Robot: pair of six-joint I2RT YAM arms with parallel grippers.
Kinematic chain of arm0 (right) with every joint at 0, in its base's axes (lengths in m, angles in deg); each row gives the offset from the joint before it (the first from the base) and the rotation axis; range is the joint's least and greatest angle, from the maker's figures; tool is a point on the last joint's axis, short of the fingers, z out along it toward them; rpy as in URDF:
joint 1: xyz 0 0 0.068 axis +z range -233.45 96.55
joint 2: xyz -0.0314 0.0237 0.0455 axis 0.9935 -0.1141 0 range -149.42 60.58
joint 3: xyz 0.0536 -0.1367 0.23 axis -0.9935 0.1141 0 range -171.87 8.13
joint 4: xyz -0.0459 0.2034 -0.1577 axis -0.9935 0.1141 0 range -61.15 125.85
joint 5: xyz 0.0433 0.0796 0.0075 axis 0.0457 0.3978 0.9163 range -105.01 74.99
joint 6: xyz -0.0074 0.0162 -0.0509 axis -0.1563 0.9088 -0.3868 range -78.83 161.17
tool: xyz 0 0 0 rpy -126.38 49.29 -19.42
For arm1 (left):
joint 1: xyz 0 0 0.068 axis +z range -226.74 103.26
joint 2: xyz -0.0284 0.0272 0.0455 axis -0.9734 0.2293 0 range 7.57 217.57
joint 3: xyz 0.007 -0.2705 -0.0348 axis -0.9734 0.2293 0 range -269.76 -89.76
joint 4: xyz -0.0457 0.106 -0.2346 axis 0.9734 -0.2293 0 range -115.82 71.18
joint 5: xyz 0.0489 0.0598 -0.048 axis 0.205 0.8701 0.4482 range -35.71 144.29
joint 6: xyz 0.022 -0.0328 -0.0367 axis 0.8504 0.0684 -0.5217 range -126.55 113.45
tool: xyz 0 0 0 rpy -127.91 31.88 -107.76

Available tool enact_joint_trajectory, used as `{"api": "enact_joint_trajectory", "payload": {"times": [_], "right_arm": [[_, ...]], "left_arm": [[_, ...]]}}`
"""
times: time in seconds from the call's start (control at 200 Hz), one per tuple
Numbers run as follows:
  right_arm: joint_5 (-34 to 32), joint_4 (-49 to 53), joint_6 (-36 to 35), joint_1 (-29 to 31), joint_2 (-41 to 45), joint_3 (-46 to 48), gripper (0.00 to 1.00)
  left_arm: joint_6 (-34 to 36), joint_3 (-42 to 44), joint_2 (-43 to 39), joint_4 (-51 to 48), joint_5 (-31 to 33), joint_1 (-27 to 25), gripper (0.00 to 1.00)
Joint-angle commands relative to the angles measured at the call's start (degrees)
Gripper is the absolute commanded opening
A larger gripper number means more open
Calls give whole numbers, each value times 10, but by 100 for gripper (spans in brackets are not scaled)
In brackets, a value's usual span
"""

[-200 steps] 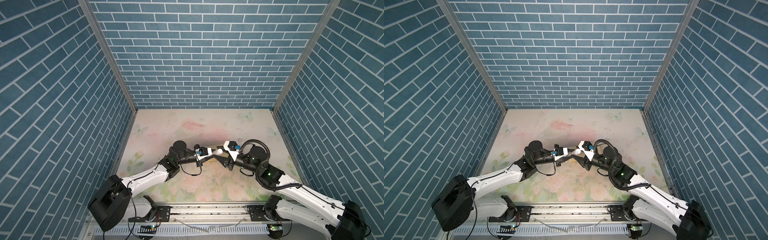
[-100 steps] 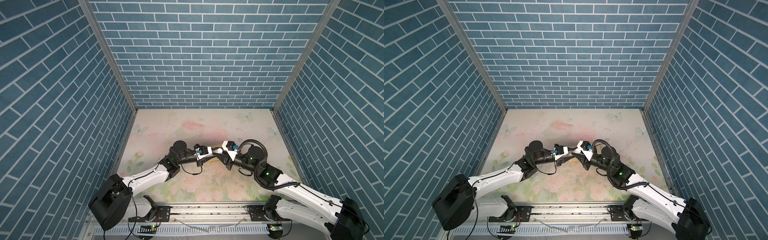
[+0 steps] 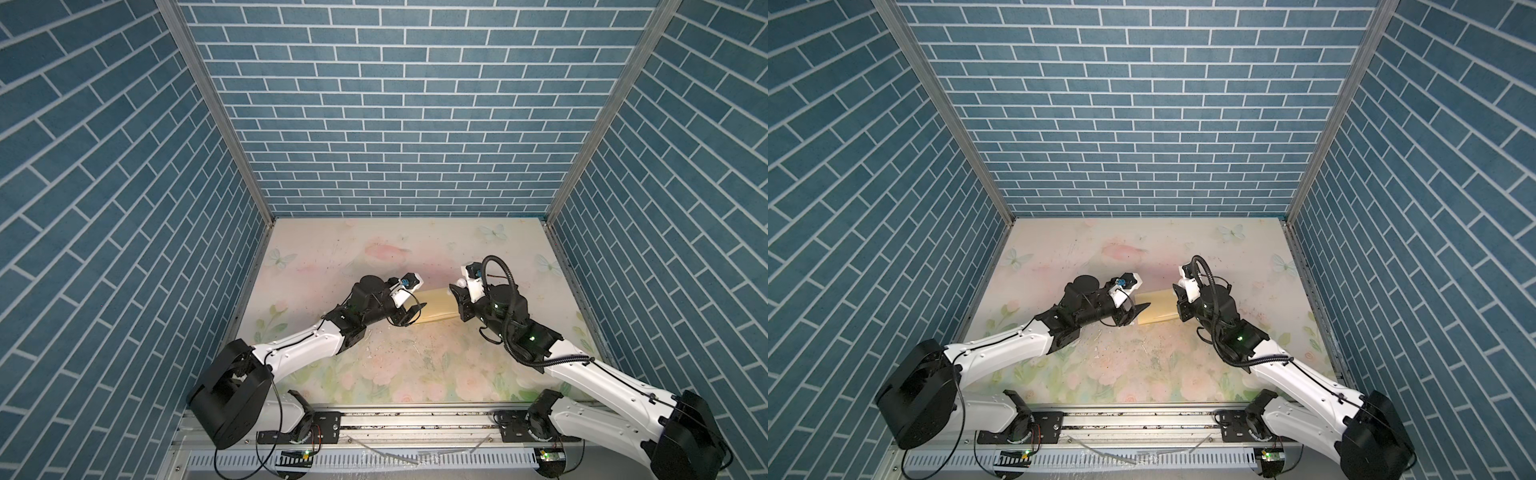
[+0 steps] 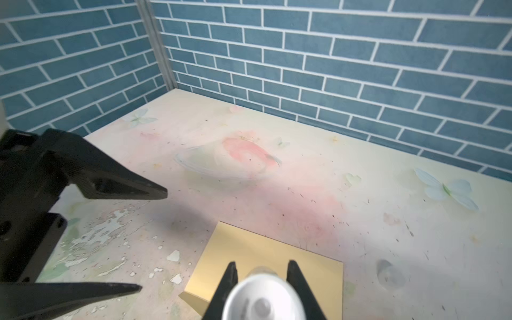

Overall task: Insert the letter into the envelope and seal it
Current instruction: 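Lower the uncapped glue stick onto the yellow envelope flap with the left gripper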

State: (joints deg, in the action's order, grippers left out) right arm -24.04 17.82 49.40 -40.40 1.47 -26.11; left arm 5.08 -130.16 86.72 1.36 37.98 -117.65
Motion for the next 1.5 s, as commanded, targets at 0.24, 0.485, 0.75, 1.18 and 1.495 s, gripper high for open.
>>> {"api": "enact_joint_trajectory", "payload": {"times": [0.24,0.485,0.75,1.18,1.495], "right_arm": [[-10,-17,75,-26,-82,-28,0],[13,-39,100,-41,-117,-28,0],[27,-64,106,-50,-137,-23,0],[36,-82,127,-54,-166,-23,0],[42,-93,149,-55,-191,-25,0]], "left_arm": [[-53,-51,87,-96,40,-21,58],[-90,-62,147,-84,45,-27,53],[-128,-81,195,-67,42,-29,44],[-144,-58,220,-49,47,-52,40],[-171,-38,229,-28,55,-69,38]]}}
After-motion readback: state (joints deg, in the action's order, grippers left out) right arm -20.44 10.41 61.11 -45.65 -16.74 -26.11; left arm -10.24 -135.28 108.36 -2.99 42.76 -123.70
